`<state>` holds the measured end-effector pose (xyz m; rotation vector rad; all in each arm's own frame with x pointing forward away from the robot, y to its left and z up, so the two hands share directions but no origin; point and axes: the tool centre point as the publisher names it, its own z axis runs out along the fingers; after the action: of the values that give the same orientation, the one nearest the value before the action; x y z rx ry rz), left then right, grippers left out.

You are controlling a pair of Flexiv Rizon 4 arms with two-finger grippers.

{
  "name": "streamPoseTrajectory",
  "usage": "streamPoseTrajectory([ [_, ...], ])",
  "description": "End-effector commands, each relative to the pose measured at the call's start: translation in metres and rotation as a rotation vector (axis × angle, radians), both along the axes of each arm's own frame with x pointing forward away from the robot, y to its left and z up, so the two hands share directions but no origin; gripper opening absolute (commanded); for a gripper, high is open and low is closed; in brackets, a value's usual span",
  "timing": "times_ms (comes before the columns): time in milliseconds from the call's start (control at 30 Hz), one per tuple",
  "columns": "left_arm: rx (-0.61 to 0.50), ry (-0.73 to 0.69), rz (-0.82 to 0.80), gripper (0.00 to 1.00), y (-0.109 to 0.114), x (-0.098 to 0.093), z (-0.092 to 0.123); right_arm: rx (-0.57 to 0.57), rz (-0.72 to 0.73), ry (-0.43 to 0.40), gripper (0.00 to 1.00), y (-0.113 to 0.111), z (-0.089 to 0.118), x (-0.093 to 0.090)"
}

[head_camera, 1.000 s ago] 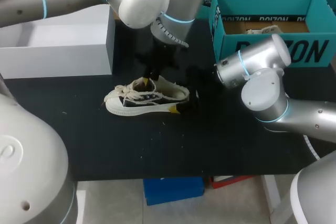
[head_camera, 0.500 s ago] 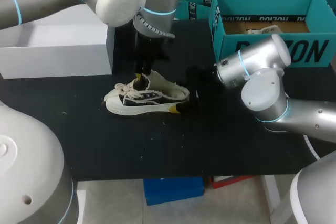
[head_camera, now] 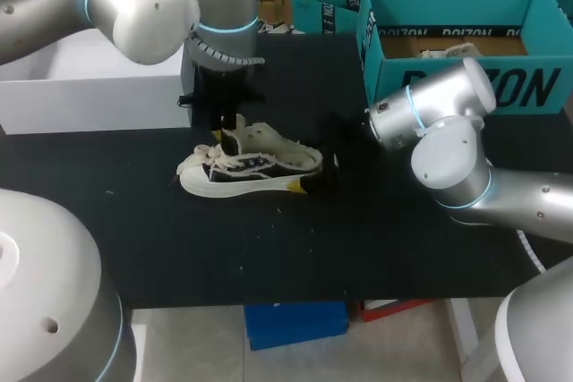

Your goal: Take the shoe out of the shoebox, open the shoe tongue, remove and reinsert the insole, then place the shoe into the shoebox

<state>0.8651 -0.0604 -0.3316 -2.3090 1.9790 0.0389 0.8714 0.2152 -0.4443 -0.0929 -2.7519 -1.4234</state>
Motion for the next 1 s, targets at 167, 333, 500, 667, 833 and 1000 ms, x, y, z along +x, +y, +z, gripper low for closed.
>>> streamPoseTrajectory([
  [167,-0.211,-0.063,0.025,0.00,0.018,-0.012,-0.008,-0.002,-0.001,0.001,0.00,0.002,-0.003,0.001],
  [333,-0.257,-0.069,0.065,0.00,0.027,-0.012,-0.014,-0.002,-0.001,0.001,0.00,0.002,-0.003,0.001],
  [500,-0.276,-0.058,0.077,0.00,0.032,-0.014,-0.023,-0.002,-0.001,0.001,0.00,0.002,-0.003,0.001],
  [667,-0.283,-0.034,0.082,0.00,0.034,-0.012,-0.034,-0.002,-0.001,0.001,0.00,0.002,-0.003,0.001],
  [833,-0.280,-0.022,0.089,0.25,0.033,-0.010,-0.038,-0.002,-0.001,0.001,0.00,0.002,-0.003,0.001],
  [1000,-0.304,0.001,0.061,1.00,0.031,-0.007,-0.029,-0.002,-0.001,0.001,0.00,0.002,-0.003,0.001],
])
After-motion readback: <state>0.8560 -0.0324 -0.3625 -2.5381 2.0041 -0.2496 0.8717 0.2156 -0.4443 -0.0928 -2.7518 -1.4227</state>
